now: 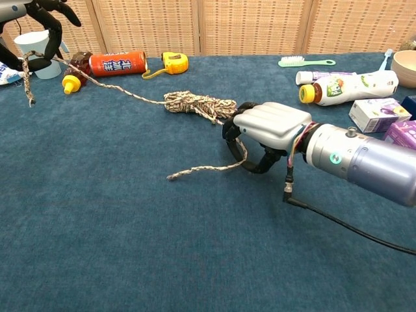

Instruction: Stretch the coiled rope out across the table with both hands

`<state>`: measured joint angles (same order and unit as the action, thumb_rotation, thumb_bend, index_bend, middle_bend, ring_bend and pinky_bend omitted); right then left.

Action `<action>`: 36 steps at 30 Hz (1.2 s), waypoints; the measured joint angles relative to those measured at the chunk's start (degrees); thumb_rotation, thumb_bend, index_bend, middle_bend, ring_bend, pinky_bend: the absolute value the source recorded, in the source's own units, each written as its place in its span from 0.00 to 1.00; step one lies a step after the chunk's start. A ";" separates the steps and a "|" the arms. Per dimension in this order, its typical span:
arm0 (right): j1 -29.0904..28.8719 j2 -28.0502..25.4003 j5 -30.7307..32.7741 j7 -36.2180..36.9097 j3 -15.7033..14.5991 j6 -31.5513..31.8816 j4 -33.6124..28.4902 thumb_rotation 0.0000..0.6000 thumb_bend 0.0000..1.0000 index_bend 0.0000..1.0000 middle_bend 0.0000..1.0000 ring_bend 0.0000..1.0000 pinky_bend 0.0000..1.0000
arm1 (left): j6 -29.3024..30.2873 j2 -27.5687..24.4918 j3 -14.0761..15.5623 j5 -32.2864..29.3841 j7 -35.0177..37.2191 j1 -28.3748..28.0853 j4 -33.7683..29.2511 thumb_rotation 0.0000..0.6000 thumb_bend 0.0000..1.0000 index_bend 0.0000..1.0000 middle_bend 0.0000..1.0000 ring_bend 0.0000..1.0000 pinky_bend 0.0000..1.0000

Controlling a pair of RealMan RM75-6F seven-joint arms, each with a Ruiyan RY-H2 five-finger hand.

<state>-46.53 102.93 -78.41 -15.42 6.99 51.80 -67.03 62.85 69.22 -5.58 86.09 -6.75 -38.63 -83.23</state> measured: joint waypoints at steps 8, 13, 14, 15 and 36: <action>2.30 -4.14 -0.50 -0.44 -0.14 3.77 -4.11 1.00 0.44 0.59 0.25 0.15 0.00 | 1.86 -1.40 1.14 0.43 1.03 2.10 -0.73 1.00 0.46 0.80 0.24 0.01 0.00; 4.21 -8.09 -0.98 -0.87 -0.13 7.19 -7.85 1.00 0.44 0.59 0.25 0.16 0.00 | 4.60 -2.43 2.50 0.92 2.20 4.95 -1.32 1.00 0.46 0.81 0.26 0.02 0.00; 4.75 -9.44 -1.10 -1.01 -0.12 7.84 -9.13 1.00 0.44 0.59 0.25 0.16 0.00 | 5.28 -2.69 2.77 1.03 2.38 5.62 -1.38 1.00 0.46 0.81 0.26 0.02 0.00; 5.15 -10.43 -1.20 -1.11 -0.12 8.37 -10.03 1.00 0.44 0.59 0.25 0.16 0.00 | 6.11 -3.03 3.11 1.18 2.61 6.46 -1.43 1.00 0.46 0.81 0.27 0.02 0.00; 12.77 -22.53 -1.17 -1.28 0.54 17.39 -18.34 1.00 0.44 0.59 0.27 0.17 0.00 | 12.55 -7.01 5.09 -2.51 7.15 16.92 1.05 1.00 0.46 0.82 0.27 0.03 0.00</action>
<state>-33.77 80.41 -79.58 -16.70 7.53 69.20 -85.36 75.40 62.21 -0.49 83.59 0.40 -21.71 -82.18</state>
